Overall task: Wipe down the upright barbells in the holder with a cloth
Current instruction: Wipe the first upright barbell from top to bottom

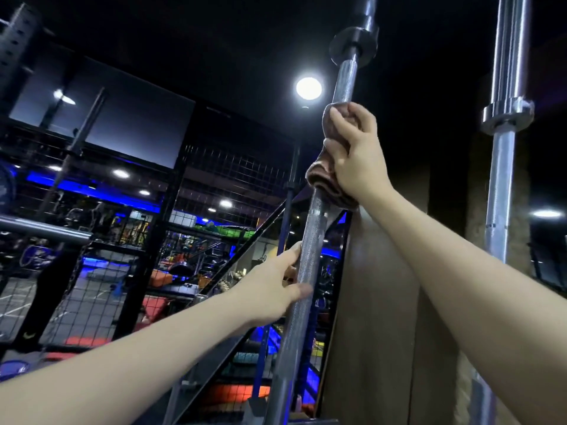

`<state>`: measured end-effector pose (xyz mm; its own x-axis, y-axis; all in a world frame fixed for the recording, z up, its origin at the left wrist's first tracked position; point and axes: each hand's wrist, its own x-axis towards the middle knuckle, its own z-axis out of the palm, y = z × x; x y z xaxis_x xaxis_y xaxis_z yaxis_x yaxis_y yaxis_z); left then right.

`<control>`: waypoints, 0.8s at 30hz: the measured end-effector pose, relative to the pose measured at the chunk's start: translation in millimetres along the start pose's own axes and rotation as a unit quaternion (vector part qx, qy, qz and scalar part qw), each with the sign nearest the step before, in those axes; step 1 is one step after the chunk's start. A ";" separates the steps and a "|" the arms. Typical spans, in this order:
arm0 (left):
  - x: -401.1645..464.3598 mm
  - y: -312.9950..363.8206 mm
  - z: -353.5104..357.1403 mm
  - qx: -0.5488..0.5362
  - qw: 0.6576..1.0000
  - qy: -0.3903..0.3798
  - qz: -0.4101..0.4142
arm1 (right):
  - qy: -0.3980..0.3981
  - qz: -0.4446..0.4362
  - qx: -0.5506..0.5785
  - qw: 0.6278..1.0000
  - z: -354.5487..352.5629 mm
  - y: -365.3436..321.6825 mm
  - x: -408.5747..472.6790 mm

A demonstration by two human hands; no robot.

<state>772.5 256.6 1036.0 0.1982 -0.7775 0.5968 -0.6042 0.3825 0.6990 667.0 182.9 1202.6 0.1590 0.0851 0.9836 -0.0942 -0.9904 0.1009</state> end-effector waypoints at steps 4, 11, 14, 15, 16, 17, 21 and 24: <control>-1.6 -2.1 0.9 0.004 1.000 0.011 0.021 | 0.019 -0.004 0.066 0.998 7.9 -5.6 -37.1; -4.1 2.4 2.9 0.004 1.000 0.021 0.020 | -0.066 0.017 0.068 0.995 0.6 -5.1 -109.6; -6.3 4.3 4.0 0.006 1.000 0.022 0.019 | -0.080 0.026 0.030 0.996 0.1 -14.6 -112.9; -6.4 3.9 4.2 0.003 1.000 0.019 0.015 | -0.080 0.025 0.005 0.996 1.4 -16.9 -114.4; -6.9 3.2 4.4 -0.001 1.000 0.015 0.013 | -0.077 0.026 -0.021 0.996 3.3 -18.8 -116.0; -7.6 2.9 4.9 -0.005 1.000 0.014 0.011 | -0.069 0.027 -0.043 0.996 5.2 -20.1 -117.5; -8.4 4.1 7.4 -0.015 0.999 0.023 0.022 | 0.008 0.012 -0.058 0.998 16.0 -15.2 -113.3; -4.8 3.5 9.0 -0.042 0.998 0.020 0.030 | 0.036 0.009 -0.016 0.999 14.9 -1.7 -90.6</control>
<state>762.5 257.1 1032.1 0.1952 -0.7323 0.6524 -0.5497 0.4692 0.6912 667.4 175.3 1111.1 0.0868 0.0754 0.9934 -0.1276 -0.9881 0.0861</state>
